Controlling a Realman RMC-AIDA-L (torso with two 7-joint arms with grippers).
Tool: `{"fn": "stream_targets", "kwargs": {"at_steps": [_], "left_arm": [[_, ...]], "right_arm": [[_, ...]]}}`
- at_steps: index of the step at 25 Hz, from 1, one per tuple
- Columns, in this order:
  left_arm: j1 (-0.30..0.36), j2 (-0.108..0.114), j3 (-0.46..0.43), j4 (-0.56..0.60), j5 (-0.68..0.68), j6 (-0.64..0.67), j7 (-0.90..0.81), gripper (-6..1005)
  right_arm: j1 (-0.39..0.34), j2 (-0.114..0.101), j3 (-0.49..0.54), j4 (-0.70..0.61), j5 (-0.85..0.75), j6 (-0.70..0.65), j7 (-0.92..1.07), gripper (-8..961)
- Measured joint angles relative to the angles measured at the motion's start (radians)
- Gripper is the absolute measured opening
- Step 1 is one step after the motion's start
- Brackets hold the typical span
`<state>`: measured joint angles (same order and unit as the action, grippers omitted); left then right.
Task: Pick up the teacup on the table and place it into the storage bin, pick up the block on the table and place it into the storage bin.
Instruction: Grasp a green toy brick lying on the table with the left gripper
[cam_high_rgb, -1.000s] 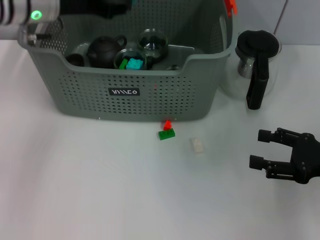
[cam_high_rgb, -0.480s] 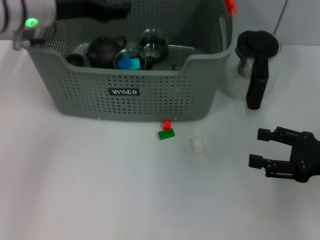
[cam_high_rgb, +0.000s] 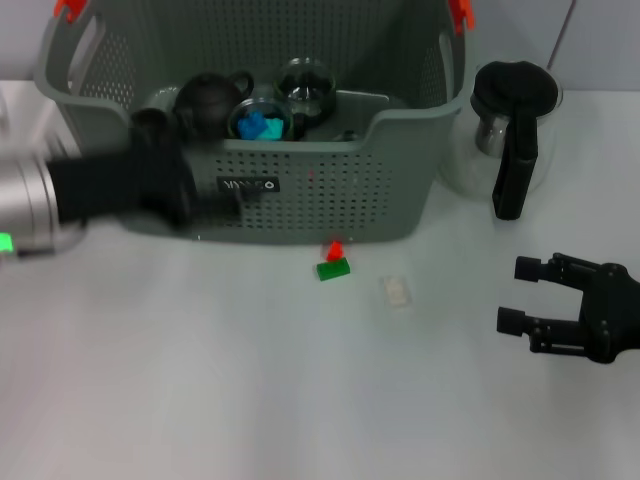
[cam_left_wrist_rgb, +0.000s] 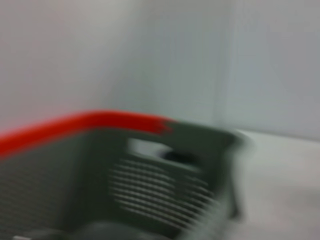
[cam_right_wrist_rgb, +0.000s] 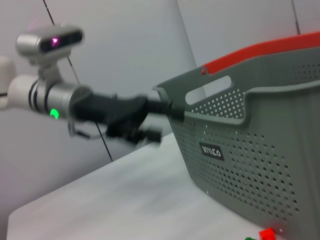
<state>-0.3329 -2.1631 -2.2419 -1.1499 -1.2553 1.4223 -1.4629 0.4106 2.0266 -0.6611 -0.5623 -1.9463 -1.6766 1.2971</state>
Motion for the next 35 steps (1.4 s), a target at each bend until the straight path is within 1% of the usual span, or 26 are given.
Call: {"fn": "stream_targets", "kwargs": {"at_steps": [2, 5, 11, 13, 15, 18, 23, 27, 31, 35], "left_arm": [[0.004, 0.001, 0.006, 0.055, 0.02, 0.043, 0.078, 785], [-0.015, -0.001, 0.026, 0.131, 0.08, 0.042, 0.119, 785], [-0.107, -0.004, 0.057, 0.29, 0.141, -0.063, 0.134, 786], [-0.132, -0.004, 0.086, 0.327, 0.144, -0.1, 0.138, 785], [-0.15, -0.005, 0.13, 0.355, 0.145, -0.165, 0.14, 781], [-0.166, -0.008, 0.181, 0.382, 0.141, -0.246, 0.141, 777], [-0.203, -0.012, 0.253, 0.436, 0.136, -0.32, 0.142, 578], [-0.223, -0.016, 0.272, 0.463, 0.111, -0.367, 0.142, 549], [-0.226, -0.016, 0.281, 0.468, 0.086, -0.408, 0.143, 519], [-0.232, -0.016, 0.299, 0.469, 0.082, -0.441, 0.145, 519]], "right_arm": [[0.0, 0.001, -0.001, -0.001, 0.0, 0.0, 0.003, 910], [0.001, 0.0, -0.001, -0.002, 0.0, 0.0, 0.006, 910], [0.0, 0.0, -0.002, -0.002, 0.0, -0.003, 0.006, 910], [-0.001, 0.0, -0.002, -0.002, 0.0, -0.005, 0.006, 910], [-0.002, 0.0, -0.001, -0.002, 0.0, -0.006, 0.006, 910], [-0.004, 0.0, -0.001, -0.001, 0.0, -0.005, 0.006, 910], [0.0, 0.001, 0.0, -0.002, 0.0, -0.006, 0.008, 911], [0.006, 0.001, 0.0, -0.004, 0.0, -0.006, 0.008, 911], [0.006, 0.001, 0.0, -0.004, 0.0, -0.006, 0.008, 911], [0.007, 0.001, 0.0, -0.004, 0.0, -0.006, 0.008, 911]]}}
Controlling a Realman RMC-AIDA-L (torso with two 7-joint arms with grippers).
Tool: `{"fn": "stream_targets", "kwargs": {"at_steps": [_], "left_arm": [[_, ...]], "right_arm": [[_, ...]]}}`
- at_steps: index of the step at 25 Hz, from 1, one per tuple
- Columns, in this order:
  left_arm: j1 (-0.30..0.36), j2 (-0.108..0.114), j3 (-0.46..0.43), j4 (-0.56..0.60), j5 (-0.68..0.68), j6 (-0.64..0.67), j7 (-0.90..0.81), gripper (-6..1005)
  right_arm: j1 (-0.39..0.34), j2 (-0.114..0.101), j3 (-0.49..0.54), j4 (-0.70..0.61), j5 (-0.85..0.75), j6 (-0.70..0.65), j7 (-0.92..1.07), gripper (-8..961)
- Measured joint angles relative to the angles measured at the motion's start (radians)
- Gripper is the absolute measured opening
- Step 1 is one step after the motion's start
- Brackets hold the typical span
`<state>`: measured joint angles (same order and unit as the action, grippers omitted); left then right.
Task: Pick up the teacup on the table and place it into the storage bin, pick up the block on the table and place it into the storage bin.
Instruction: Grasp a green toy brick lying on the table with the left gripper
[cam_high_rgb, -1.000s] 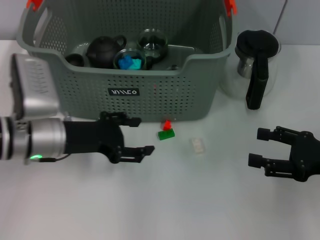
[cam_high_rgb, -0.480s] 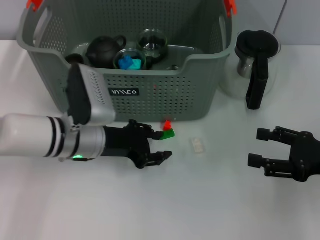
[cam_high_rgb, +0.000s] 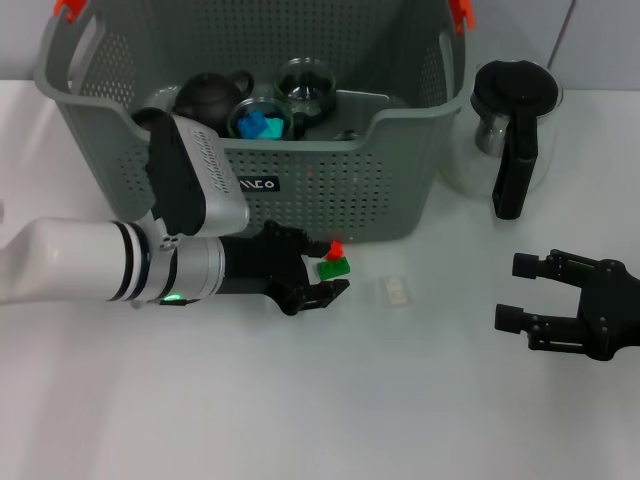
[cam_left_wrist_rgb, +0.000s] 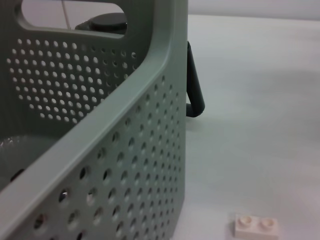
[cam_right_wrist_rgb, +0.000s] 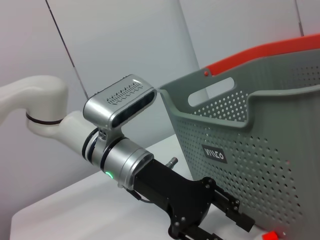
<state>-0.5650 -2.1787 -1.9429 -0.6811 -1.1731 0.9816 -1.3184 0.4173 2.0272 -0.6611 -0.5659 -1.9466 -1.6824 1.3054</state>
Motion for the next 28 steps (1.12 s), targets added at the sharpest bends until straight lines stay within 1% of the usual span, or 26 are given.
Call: {"fn": "stream_targets", "kwargs": {"at_steps": [6, 17, 23, 28], "left_arm": [[-0.014, 0.0, 0.072, 0.028, -0.024, -0.08, 0.002, 519], [-0.031, 0.0, 0.084, 0.057, -0.027, -0.119, -0.008, 519], [-0.038, 0.004, 0.086, 0.077, -0.027, -0.103, -0.009, 519], [-0.026, 0.008, 0.081, 0.07, -0.027, -0.044, -0.009, 520]], "right_arm": [[-0.001, -0.001, 0.0, 0.002, 0.0, 0.003, 0.0, 911], [-0.009, -0.001, 0.0, 0.007, 0.0, 0.007, -0.004, 911], [-0.009, -0.002, 0.0, 0.008, 0.0, 0.006, -0.006, 911], [-0.011, -0.002, 0.0, 0.008, 0.0, 0.003, -0.005, 911]]}}
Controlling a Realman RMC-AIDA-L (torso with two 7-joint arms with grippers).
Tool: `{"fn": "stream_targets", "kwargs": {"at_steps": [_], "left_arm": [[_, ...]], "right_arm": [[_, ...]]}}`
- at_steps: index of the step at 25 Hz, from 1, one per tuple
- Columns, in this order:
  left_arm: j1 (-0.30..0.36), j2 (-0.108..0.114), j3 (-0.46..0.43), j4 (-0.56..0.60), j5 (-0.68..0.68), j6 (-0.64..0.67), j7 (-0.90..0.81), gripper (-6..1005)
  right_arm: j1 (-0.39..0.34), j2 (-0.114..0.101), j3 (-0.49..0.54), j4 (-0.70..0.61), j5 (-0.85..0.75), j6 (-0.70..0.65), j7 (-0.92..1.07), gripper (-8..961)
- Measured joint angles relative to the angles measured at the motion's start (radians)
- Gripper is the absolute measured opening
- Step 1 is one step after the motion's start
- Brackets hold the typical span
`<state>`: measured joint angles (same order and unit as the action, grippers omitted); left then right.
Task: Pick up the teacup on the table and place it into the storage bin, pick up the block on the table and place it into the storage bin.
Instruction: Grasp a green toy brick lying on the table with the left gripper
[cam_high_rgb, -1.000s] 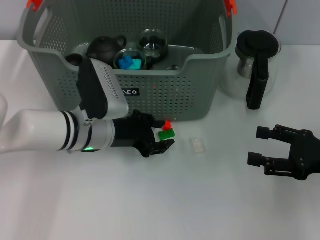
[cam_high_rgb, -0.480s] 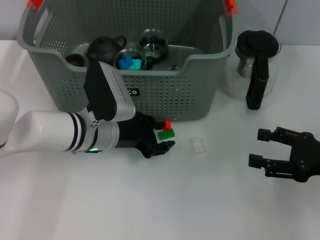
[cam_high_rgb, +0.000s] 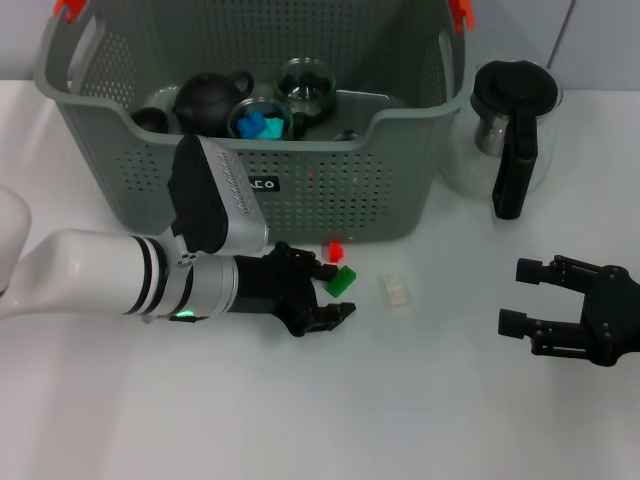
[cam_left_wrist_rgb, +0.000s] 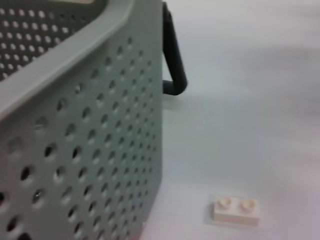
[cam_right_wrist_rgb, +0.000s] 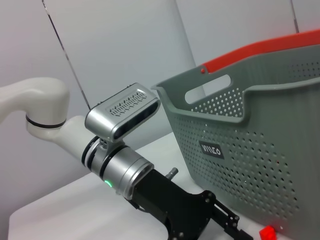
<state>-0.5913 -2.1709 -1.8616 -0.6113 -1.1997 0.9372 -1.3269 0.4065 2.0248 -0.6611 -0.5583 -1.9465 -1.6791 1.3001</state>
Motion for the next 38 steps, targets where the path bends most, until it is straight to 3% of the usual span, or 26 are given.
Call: {"fn": "stream_targets", "kwargs": {"at_steps": [21, 38], "left_arm": [[0.003, -0.006, 0.0, 0.008, -0.029, -0.082, -0.016, 520], [0.003, -0.007, 0.017, 0.009, -0.045, -0.076, -0.017, 514]], "right_arm": [[0.0, 0.002, 0.0, -0.001, 0.0, -0.003, 0.002, 911], [-0.001, -0.001, 0.0, -0.001, 0.0, -0.003, 0.002, 912]]}}
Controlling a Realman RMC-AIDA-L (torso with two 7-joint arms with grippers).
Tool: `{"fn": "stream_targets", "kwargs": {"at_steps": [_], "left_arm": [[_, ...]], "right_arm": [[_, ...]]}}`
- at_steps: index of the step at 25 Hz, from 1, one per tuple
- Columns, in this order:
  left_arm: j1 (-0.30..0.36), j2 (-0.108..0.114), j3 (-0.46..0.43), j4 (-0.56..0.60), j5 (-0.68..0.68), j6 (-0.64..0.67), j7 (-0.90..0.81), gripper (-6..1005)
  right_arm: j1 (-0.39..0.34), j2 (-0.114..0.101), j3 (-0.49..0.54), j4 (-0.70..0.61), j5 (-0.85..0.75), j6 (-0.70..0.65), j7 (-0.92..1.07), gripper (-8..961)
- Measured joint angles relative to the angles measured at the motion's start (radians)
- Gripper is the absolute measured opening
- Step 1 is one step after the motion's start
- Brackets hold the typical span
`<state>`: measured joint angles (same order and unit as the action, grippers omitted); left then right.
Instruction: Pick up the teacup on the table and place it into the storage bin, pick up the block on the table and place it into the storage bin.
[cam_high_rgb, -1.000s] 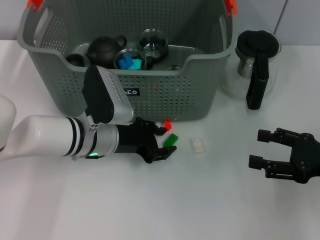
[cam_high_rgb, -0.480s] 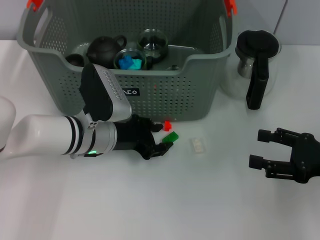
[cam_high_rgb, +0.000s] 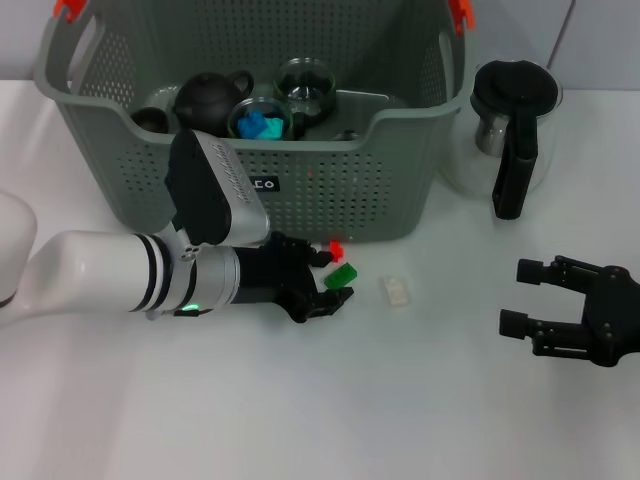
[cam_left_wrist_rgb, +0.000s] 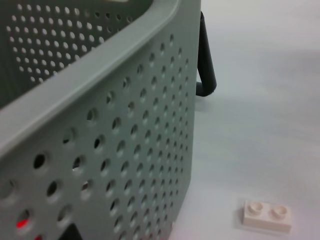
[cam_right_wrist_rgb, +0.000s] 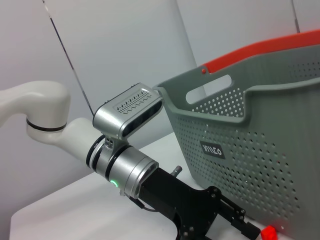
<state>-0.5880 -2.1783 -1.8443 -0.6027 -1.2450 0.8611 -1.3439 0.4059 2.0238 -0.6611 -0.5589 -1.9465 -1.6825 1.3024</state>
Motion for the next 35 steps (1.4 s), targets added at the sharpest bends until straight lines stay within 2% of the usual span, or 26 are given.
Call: {"fn": "stream_targets", "kwargs": {"at_steps": [6, 17, 24, 30, 35], "left_arm": [[0.001, 0.0, 0.001, 0.001, -0.002, -0.004, 0.0, 509], [0.001, 0.0, 0.0, 0.003, -0.001, -0.008, -0.001, 346], [-0.002, 0.001, 0.005, 0.006, 0.002, -0.009, -0.011, 180], [0.007, 0.006, 0.004, -0.004, -0.001, 0.013, -0.012, 182], [0.058, 0.026, -0.012, -0.111, 0.015, 0.147, -0.054, 184]], "right_arm": [[-0.001, -0.001, 0.0, 0.001, 0.0, 0.001, -0.001, 912], [-0.004, 0.001, 0.0, 0.001, 0.0, 0.0, -0.002, 912], [-0.007, 0.001, 0.0, 0.001, 0.0, 0.0, -0.004, 912], [-0.009, 0.001, 0.0, 0.001, 0.0, 0.0, -0.001, 912], [-0.01, 0.0, 0.0, 0.001, 0.0, -0.001, 0.002, 912]]}}
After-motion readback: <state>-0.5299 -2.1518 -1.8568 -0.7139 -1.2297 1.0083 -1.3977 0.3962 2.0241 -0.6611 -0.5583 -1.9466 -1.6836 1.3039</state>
